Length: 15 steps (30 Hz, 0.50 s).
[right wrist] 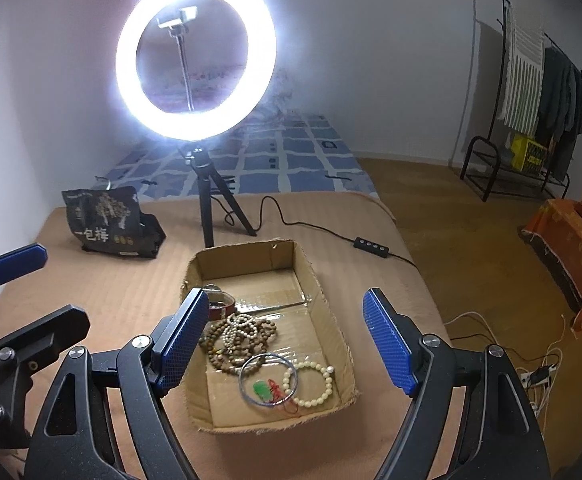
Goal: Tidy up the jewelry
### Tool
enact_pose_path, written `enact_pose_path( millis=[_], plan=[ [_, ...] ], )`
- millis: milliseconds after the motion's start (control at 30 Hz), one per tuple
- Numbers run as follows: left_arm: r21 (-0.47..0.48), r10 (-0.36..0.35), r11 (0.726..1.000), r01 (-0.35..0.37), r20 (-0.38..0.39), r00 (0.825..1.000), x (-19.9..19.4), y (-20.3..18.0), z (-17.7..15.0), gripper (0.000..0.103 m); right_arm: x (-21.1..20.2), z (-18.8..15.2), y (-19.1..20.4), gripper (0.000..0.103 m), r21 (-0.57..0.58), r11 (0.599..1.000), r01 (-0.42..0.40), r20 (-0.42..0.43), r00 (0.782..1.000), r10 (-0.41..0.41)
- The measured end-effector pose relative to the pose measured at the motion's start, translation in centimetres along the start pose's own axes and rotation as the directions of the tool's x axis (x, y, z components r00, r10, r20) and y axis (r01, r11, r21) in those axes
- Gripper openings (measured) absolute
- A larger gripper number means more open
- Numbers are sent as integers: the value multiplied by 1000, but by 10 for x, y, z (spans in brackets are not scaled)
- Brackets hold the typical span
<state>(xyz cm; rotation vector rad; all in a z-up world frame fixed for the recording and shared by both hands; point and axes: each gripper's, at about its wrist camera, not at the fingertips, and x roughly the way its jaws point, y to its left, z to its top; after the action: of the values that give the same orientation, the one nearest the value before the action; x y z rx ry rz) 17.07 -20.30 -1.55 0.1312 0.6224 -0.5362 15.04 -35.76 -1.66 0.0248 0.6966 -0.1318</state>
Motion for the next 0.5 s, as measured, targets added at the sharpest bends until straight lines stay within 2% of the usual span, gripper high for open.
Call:
enact_pose_path(
  millis=[500],
  plan=[
    [-54, 4, 999, -2, 50, 999, -64, 10, -25, 89, -53, -19, 17, 80, -14, 1000, 12, 62, 998, -11]
  ],
)
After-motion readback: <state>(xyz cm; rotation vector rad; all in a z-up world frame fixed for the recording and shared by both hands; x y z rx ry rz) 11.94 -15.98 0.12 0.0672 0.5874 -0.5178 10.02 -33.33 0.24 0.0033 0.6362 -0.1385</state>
